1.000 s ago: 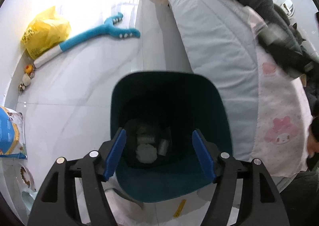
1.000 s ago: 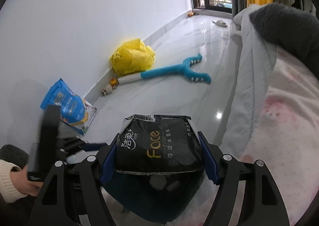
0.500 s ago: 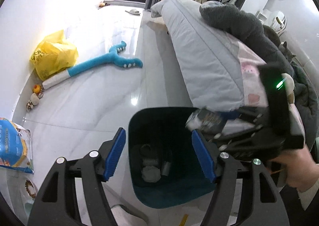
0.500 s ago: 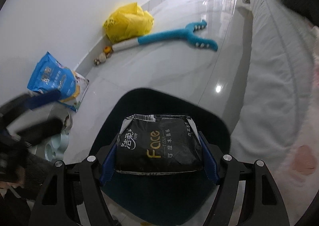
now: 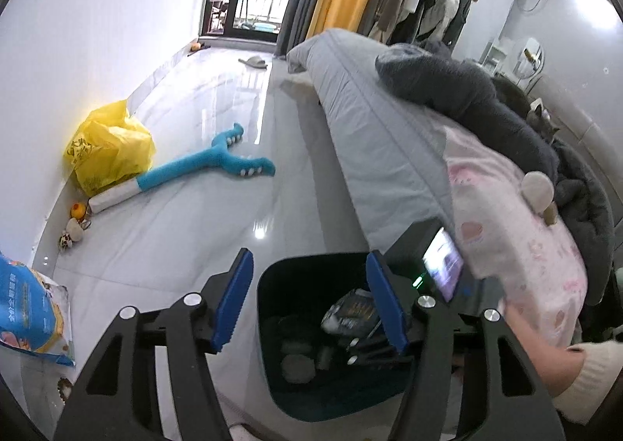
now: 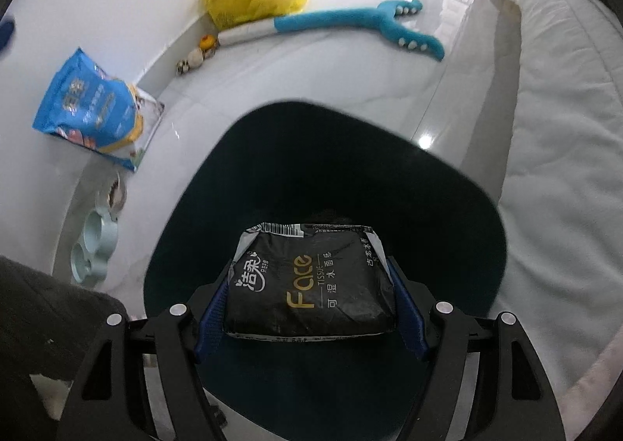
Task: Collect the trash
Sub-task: 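Lower the black tissue pack into the green bin and open the right gripper, then move both grippers back over the remaining items on the bed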
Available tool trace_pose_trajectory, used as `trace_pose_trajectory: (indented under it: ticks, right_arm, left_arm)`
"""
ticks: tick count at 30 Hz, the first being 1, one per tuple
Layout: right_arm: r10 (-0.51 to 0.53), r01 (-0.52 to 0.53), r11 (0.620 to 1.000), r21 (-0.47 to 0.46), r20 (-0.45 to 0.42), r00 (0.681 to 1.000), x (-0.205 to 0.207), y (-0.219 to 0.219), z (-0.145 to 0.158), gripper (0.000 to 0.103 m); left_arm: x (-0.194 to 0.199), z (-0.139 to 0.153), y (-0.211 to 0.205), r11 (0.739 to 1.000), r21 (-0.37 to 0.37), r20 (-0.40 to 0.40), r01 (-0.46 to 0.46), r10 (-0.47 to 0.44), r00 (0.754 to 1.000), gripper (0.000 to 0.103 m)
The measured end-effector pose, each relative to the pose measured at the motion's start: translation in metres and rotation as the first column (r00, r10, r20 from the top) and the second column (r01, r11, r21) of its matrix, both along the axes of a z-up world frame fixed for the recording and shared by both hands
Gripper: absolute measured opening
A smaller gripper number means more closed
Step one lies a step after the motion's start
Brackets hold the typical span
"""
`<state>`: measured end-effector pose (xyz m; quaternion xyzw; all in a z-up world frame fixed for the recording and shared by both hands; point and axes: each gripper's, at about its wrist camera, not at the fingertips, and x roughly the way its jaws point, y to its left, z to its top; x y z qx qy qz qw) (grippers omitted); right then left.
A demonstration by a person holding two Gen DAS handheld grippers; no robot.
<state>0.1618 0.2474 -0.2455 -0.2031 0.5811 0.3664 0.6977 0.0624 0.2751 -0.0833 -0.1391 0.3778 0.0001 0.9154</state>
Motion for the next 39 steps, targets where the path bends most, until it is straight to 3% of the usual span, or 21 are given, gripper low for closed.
trace_pose_trajectory:
  ticks: [4,8,21,28,39]
  right_arm:
    - [0.027,-0.028,0.998,-0.054,-0.017,1.0,-0.006,0.003,-0.009,0.085]
    - [0.026,-0.025,0.998,-0.058,0.004,1.0,-0.006,-0.002,-0.001,0.088]
    - [0.017,-0.019,0.993,0.12,0.017,1.0,-0.01,-0.031,0.056,0.088]
    - [0.03,-0.051,0.979,0.198,0.107,0.994,-0.019,-0.051,0.093,0.088]
    - [-0.111,0.042,0.952,0.302,0.213,0.971,-0.001,-0.125,0.138,0.088]
  left_arm:
    - [0.001,0.01,-0.001,1.0,-0.004,0.023,0.002,-0.002,1.0,0.062]
    - [0.002,0.017,-0.005,1.0,0.01,0.039,0.0,0.0,0.999,0.062]
    - [0.01,0.058,-0.036,0.999,0.032,0.141,0.02,-0.024,0.99,0.062]
    - [0.011,0.081,-0.06,0.996,0.079,0.196,0.038,-0.053,0.979,0.067]
    - [0.027,0.095,-0.101,0.994,0.08,0.225,0.069,-0.086,0.971,0.076]
